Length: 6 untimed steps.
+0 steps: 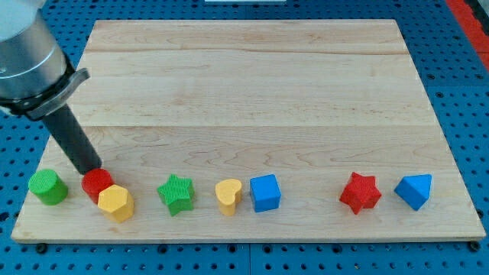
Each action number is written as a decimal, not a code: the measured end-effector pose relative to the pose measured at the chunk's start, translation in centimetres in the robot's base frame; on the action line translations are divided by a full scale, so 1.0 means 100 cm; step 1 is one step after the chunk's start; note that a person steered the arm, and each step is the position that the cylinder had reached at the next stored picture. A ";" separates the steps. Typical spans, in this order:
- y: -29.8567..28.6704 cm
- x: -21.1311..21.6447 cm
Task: Slightly move the green circle parallel to the left of the red circle
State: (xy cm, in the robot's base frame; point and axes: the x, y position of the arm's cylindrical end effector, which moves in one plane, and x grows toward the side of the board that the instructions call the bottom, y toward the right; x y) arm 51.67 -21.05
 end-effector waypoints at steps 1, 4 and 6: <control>0.009 -0.004; -0.037 0.014; -0.030 0.005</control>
